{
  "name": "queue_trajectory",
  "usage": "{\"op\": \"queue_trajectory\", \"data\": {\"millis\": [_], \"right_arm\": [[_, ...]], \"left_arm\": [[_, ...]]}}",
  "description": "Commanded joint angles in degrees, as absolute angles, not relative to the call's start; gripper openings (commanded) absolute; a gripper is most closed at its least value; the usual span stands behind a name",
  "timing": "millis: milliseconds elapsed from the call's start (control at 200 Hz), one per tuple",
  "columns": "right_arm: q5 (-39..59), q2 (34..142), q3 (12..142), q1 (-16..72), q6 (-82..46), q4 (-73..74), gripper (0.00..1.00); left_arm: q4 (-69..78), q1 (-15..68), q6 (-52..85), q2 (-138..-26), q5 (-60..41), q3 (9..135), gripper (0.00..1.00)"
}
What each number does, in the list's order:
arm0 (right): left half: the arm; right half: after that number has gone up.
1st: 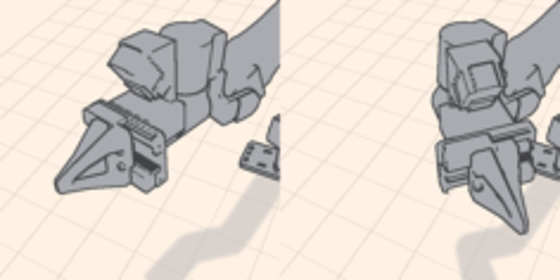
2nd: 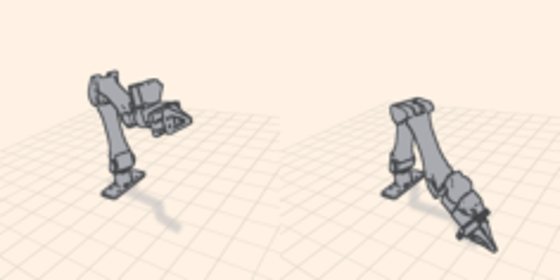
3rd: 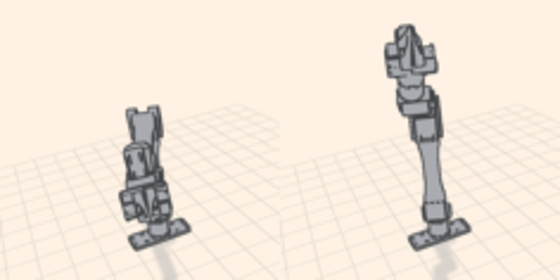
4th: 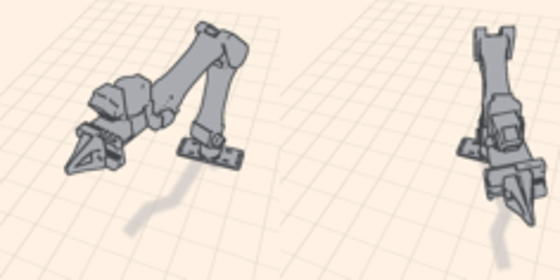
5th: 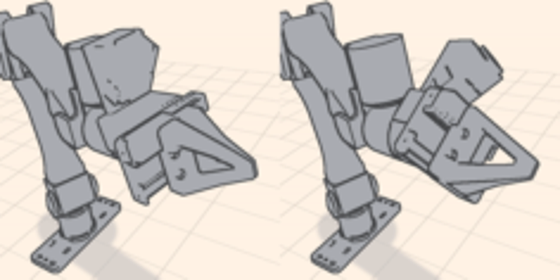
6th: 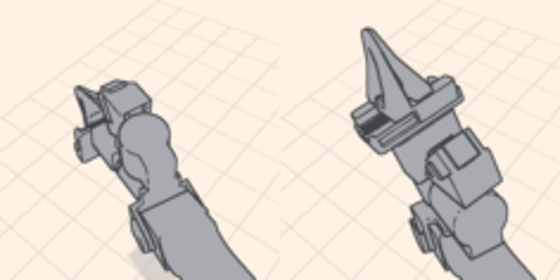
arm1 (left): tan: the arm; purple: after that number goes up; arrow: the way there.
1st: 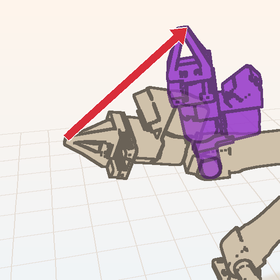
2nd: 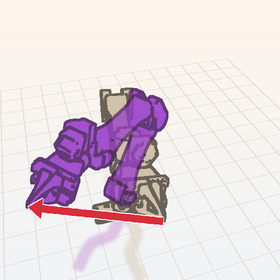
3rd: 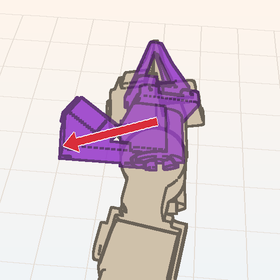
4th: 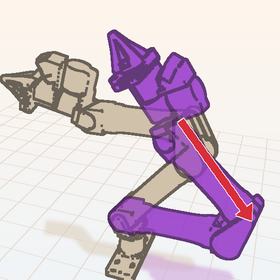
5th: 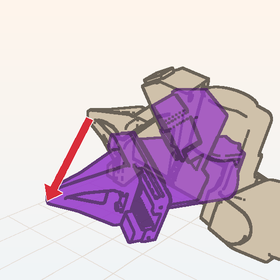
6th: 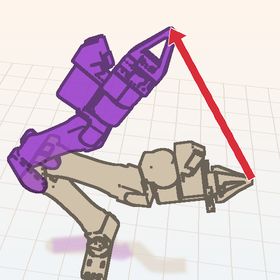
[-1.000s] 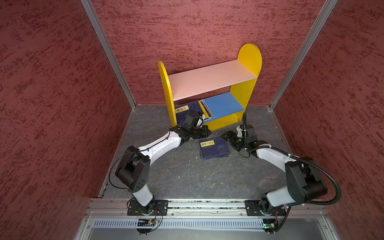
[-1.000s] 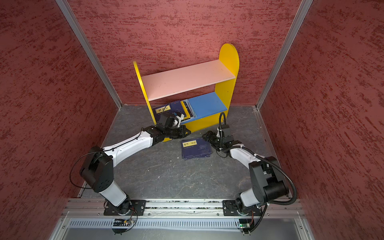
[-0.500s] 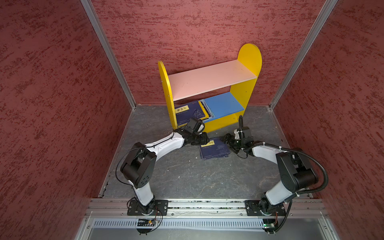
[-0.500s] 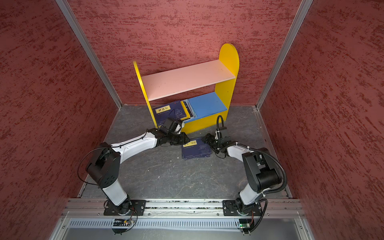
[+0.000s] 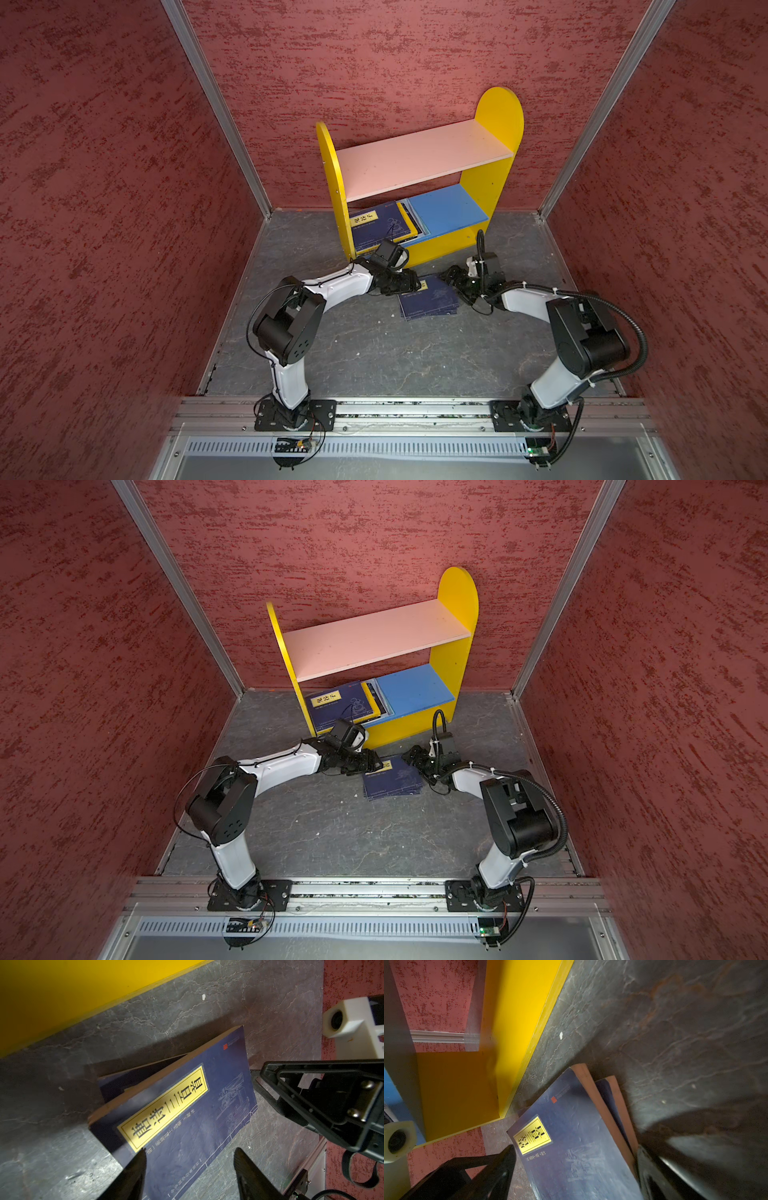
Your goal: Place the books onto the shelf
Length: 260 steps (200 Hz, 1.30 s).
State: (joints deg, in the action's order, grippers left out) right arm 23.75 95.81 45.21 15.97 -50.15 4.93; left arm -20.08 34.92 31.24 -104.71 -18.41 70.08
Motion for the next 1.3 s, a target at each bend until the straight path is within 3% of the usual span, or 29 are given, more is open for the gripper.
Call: {"op": "queue_trajectory", "data": {"millis": [0,872,1297], "right_arm": [[24.98,96.93,46.47,15.81,-50.11,6.68,0.91],[26.84,100.28,48.40,16.00,-51.16,8.18,0.89],[25.95,100.13,47.78,16.73,-50.94,7.74,0.88]], "left_arm": [[-18.96,34.55,31.08,-104.83,-18.99,70.71,0.69],[-23.37,33.58,30.91,-106.35,-15.93,71.17,0.74],[-26.92,32.93,30.63,-99.79,-11.79,66.39,0.73]]}}
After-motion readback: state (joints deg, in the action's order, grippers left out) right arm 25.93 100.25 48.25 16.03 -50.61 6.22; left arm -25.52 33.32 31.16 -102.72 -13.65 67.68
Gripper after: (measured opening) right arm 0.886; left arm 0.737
